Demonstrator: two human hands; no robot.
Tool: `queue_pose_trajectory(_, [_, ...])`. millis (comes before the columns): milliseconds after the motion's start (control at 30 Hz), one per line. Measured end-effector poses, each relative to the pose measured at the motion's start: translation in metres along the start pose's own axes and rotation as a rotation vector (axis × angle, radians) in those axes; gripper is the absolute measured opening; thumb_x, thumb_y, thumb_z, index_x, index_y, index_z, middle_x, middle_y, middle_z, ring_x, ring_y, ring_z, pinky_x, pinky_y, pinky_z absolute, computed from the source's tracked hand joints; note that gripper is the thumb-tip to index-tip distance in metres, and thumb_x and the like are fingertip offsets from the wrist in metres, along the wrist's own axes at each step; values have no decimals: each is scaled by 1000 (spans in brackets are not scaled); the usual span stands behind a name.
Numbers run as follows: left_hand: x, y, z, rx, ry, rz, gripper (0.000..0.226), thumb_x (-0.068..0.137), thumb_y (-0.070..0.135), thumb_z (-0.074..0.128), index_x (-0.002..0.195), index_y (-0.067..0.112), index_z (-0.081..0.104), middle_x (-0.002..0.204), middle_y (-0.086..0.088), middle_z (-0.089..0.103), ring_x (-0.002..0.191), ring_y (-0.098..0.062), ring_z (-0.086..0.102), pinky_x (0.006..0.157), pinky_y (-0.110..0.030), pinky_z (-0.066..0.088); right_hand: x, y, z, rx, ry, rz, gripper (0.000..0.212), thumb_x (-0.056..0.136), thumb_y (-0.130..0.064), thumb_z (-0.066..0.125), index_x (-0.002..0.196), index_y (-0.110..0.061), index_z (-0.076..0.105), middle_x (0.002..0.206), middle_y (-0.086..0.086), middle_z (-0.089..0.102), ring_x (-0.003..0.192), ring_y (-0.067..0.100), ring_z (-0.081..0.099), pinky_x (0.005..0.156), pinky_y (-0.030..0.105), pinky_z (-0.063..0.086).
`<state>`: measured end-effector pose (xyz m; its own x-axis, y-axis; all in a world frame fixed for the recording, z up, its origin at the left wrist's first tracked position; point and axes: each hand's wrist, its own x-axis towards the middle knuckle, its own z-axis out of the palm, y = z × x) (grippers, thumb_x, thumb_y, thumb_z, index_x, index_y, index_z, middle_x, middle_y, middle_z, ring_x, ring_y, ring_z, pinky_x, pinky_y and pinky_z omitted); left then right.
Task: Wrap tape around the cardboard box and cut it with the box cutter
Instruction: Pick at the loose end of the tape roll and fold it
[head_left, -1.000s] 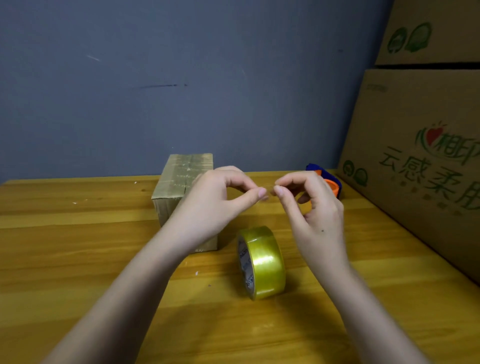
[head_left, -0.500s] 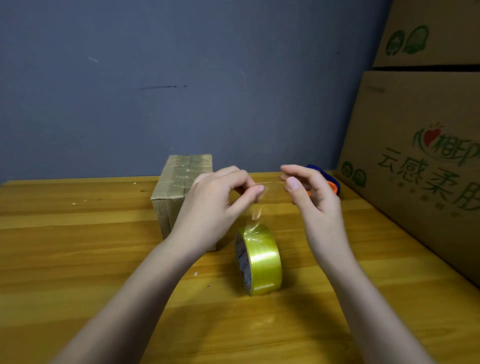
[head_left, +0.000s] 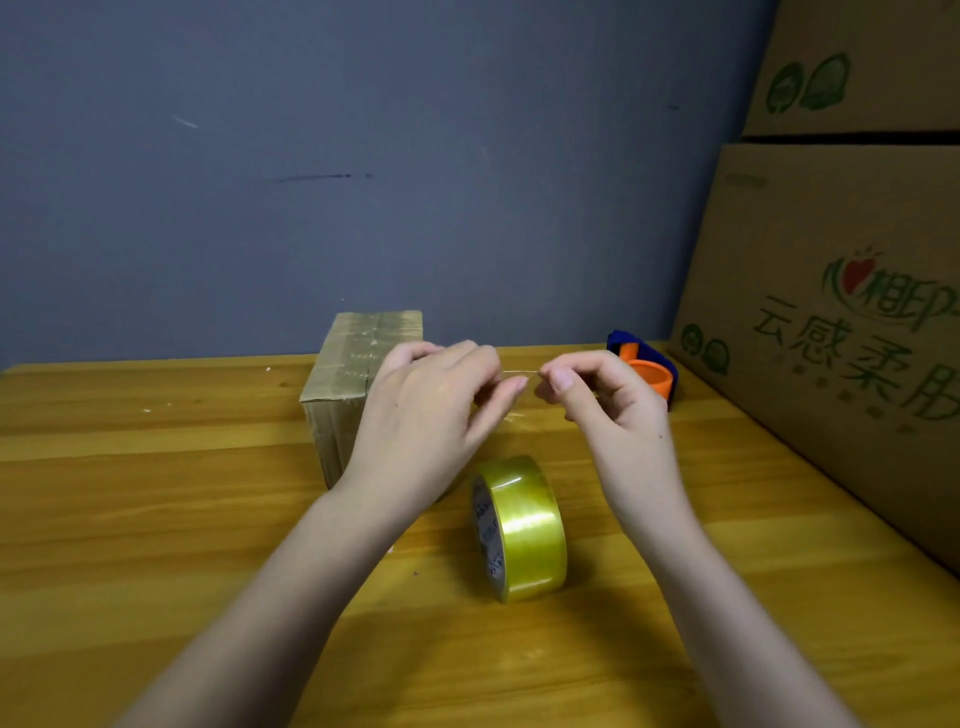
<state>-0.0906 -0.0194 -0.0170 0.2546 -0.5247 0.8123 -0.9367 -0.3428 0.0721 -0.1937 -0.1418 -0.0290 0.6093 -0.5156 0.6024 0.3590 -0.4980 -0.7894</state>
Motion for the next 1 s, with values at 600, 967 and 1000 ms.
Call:
queue_pose_trajectory(600, [-84,27,10,-1030,-589,-897,23,89,33,56,108,20,57,100,10,62,88,3,54,75,-6,42,16,-3,6,-39,-12,-61,6,84,-8,66,89,-4,66,82,-6,66,78,4,60,74,19,50])
queue_pose_trajectory(967, [-50,46,11,-1364,-479,-1038,18,95,18,47,105,6,56,71,-8,73,62,-14,68,55,-23,53,27,-15,-8,-82,-147,76,13,86,-7,63,95,-9,71,80,-4,68,70,-4,59,65,11,47])
queue_pose_trajectory(1000, [-50,47,10,-1367,-478,-1035,14,96,16,46,101,6,54,67,-7,72,60,-16,67,55,-23,53,28,-16,-9,-76,-170,104,13,86,-7,62,95,-10,72,79,-3,67,70,-3,58,63,12,47])
